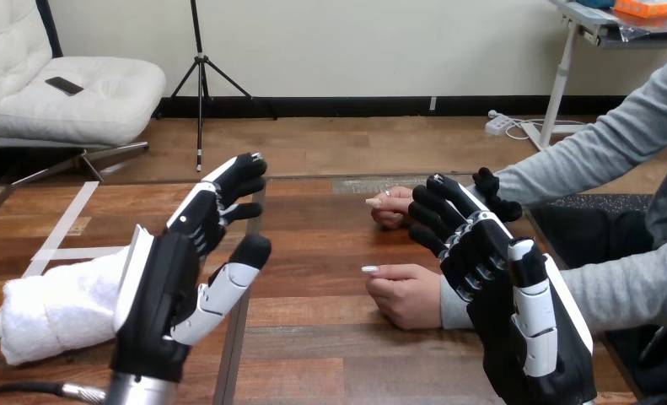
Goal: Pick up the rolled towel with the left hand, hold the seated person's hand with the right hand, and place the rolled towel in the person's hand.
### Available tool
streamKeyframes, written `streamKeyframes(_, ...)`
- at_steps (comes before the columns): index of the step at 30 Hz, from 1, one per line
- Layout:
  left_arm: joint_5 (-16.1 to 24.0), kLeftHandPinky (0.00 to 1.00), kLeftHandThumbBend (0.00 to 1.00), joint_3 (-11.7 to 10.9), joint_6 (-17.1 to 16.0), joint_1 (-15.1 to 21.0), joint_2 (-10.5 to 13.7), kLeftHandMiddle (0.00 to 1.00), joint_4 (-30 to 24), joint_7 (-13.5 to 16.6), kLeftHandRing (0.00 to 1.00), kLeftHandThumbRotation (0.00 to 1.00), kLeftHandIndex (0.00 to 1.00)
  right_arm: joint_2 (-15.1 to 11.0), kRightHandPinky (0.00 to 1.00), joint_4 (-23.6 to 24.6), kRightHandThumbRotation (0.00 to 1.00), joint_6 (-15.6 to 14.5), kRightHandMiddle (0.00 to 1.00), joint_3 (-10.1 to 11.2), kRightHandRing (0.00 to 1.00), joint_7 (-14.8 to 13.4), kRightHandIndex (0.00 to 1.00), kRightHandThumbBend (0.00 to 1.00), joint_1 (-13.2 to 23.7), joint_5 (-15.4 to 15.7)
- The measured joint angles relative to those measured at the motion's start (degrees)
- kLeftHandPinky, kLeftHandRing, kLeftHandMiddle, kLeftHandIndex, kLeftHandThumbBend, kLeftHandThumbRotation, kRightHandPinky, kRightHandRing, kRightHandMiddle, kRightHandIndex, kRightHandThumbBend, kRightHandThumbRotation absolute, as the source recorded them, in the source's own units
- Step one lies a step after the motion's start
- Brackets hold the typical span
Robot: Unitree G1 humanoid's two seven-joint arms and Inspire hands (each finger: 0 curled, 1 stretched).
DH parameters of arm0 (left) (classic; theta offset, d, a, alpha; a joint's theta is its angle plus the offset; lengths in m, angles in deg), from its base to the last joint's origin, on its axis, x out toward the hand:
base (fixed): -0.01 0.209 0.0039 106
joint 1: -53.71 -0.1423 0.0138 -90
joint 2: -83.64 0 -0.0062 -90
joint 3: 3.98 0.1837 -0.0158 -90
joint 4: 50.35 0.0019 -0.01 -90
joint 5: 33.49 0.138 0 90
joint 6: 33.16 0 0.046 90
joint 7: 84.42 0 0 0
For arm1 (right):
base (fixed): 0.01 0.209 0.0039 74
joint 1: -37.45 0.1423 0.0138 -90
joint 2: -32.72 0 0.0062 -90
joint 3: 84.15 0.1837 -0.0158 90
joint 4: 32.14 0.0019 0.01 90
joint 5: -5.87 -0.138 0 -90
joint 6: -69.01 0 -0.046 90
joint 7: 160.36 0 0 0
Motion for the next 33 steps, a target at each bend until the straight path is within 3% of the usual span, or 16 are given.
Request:
streamKeyframes(6,2.43,0.73,0.77,-1.00,-0.02,1.63,2.09,0.86,2.69,1.48,0.82,0.71,0.84,0.02,0.92,0.00,1.00,0.00,0.90,0.00,0.92,-0.01,0.90,0.58,0.00,0.01)
streamKeyframes(16,6.40,0.81,0.79,-2.49,-0.02,4.16,4.86,0.90,6.84,3.93,0.88,0.70,0.87,0.02,0.92,0.00,1.00,0.00,0.90,0.00,0.92,-0.06,0.90,0.57,0.01,0.01)
streamKeyframes(33,13.55,0.82,0.77,-2.98,1.65,8.06,9.64,0.91,11.96,9.99,0.88,0.70,0.88,0.05,0.91,0.00,1.00,0.00,0.90,0.00,0.92,-0.37,0.90,0.58,0.02,0.18)
